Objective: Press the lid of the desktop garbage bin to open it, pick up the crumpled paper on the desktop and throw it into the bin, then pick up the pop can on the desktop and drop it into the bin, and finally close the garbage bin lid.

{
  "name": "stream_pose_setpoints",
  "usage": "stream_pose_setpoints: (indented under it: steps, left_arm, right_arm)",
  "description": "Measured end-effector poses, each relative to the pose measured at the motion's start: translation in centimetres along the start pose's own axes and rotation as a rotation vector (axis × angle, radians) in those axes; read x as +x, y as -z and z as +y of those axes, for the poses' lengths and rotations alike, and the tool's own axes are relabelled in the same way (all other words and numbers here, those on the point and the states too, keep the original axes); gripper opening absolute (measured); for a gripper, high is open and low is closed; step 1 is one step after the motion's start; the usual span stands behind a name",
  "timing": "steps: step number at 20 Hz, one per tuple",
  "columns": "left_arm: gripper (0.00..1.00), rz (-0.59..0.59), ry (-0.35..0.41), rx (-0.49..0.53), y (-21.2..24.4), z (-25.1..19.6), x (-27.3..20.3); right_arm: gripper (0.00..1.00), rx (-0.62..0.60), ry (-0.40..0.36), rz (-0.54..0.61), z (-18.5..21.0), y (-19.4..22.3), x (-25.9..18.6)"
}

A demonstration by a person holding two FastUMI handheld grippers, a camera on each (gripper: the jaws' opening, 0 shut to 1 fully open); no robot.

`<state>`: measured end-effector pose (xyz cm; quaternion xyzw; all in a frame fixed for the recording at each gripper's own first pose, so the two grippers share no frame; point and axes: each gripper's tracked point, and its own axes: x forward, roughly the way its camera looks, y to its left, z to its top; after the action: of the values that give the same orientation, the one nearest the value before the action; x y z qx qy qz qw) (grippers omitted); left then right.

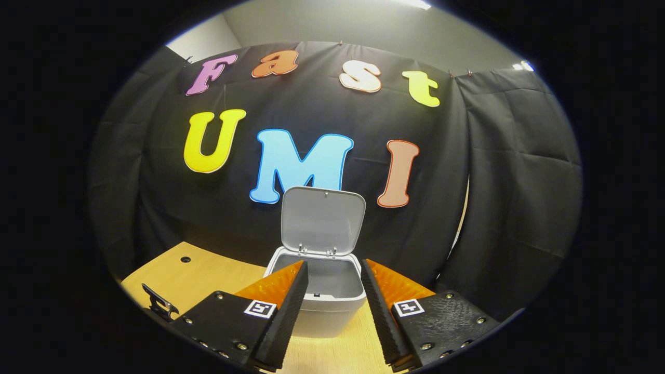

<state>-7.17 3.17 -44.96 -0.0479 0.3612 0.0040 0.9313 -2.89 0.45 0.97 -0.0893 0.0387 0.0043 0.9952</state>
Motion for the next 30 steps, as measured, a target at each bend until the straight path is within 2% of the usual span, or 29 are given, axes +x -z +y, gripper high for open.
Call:
stream_pose_setpoints:
  steps: [8,14,17,19,24,25,30]
  left_arm:
    - [0.43,-0.093,0.016,0.012,-6.0,-0.3,-0.8]
    - [0.41,-0.172,0.052,0.045,-11.5,-2.3,-1.7]
    - [0.39,-0.212,0.08,0.073,-14.2,-3.8,-2.3]
    - [0.43,-0.236,0.109,0.085,-16.1,-5.2,-2.8]
    - [0.4,-0.296,0.179,0.11,-21.0,-9.0,-3.6]
    - [0.43,-0.309,0.189,0.11,-22.1,-9.8,-3.7]
    - [0.43,-0.359,0.244,0.118,-26.7,-13.7,-4.1]
  right_arm:
    - [0.67,0.032,0.004,0.018,-0.3,1.2,0.3]
    - [0.67,0.055,0.022,0.037,-1.2,2.8,0.2]
    - [0.67,0.071,0.035,0.05,-1.9,3.7,0.2]
    - [0.68,0.085,0.046,0.058,-2.3,4.2,0.2]
    - [0.67,0.111,0.075,0.073,-3.3,5.5,-0.1]
    - [0.67,0.114,0.078,0.076,-3.5,5.7,-0.2]
    - [0.68,0.132,0.101,0.091,-4.5,6.9,-0.1]
